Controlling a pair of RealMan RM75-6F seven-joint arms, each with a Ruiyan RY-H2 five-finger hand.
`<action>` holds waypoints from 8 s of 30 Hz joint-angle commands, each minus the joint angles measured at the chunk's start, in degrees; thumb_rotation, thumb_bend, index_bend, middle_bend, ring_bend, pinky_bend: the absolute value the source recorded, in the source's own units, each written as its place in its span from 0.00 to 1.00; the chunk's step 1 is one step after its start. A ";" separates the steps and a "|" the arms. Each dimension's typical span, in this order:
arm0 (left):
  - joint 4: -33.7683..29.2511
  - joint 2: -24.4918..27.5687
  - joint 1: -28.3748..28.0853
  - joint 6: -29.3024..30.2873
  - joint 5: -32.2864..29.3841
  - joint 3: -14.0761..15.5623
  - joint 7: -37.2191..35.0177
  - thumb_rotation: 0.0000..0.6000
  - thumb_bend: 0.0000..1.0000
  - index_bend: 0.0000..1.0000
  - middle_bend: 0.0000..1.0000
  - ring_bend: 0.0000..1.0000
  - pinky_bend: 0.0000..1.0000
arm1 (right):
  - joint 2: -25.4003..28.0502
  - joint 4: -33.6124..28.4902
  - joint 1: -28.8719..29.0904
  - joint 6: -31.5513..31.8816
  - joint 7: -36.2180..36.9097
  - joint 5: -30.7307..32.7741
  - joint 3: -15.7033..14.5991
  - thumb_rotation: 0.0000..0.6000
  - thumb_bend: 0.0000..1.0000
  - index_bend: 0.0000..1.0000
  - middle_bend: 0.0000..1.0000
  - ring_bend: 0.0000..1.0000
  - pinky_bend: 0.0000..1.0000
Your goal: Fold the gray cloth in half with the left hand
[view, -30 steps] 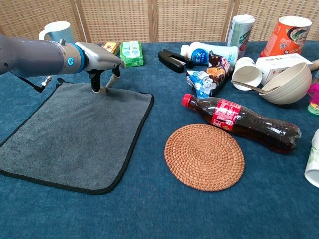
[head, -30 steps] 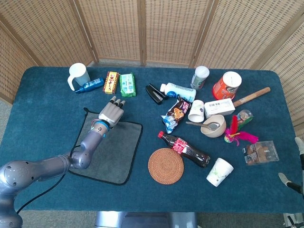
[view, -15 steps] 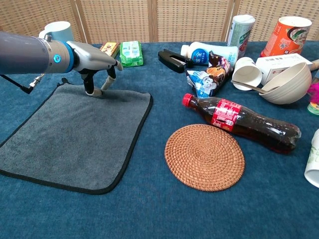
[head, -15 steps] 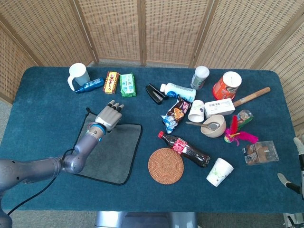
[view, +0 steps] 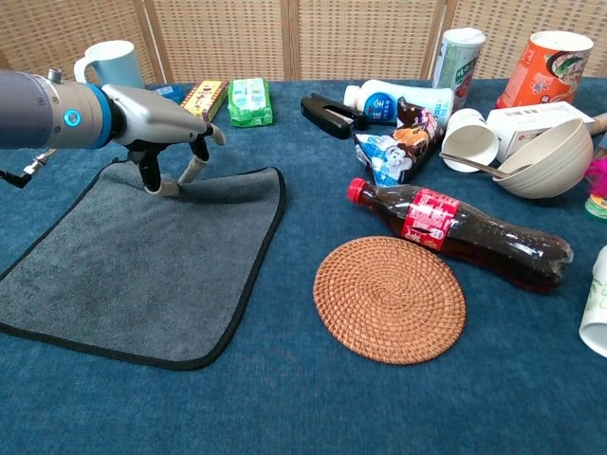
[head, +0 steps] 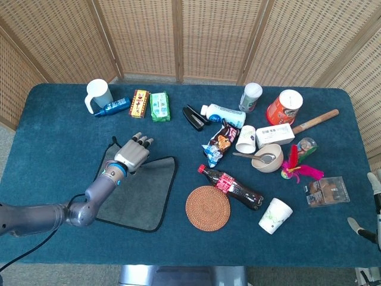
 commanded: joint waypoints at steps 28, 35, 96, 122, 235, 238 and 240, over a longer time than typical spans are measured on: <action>-13.39 5.32 1.72 5.81 3.36 4.30 2.75 1.00 0.49 0.63 0.00 0.00 0.00 | 0.40 -0.25 -0.28 0.48 0.75 -0.53 -0.13 1.00 0.00 0.00 0.00 0.00 0.00; -15.22 5.47 3.30 8.55 5.49 5.96 4.21 1.00 0.50 0.63 0.00 0.00 0.00 | 0.59 -0.32 -0.41 0.71 1.14 -0.80 -0.20 1.00 0.00 0.00 0.00 0.00 0.00; -18.48 7.44 17.79 12.32 30.36 9.03 4.25 1.00 0.49 0.63 0.00 0.00 0.00 | 0.38 -0.72 -0.46 0.78 0.08 -0.93 -0.26 1.00 0.00 0.00 0.00 0.00 0.00; -19.91 8.63 22.29 11.52 34.89 9.45 5.56 1.00 0.50 0.63 0.00 0.00 0.00 | 0.21 -0.82 -0.56 1.01 -0.40 -1.16 -0.29 1.00 0.00 0.00 0.00 0.00 0.00; -7.95 11.95 15.16 -1.02 19.69 0.17 -12.24 1.00 0.50 0.71 0.00 0.00 0.00 | -0.06 -1.23 -0.32 0.39 -1.46 -1.65 -0.72 1.00 0.00 0.00 0.00 0.00 0.00; -8.80 12.81 15.82 -0.71 21.53 0.26 -13.55 1.00 0.50 0.72 0.00 0.00 0.00 | -0.10 -1.27 -0.33 0.44 -1.60 -1.75 -0.76 1.00 0.00 0.00 0.00 0.00 0.00; -9.38 13.39 16.19 -0.76 22.64 0.44 -14.32 1.00 0.51 0.72 0.00 0.00 0.00 | -0.11 -1.31 -0.35 0.46 -1.64 -1.81 -0.79 1.00 0.00 0.00 0.00 0.00 0.00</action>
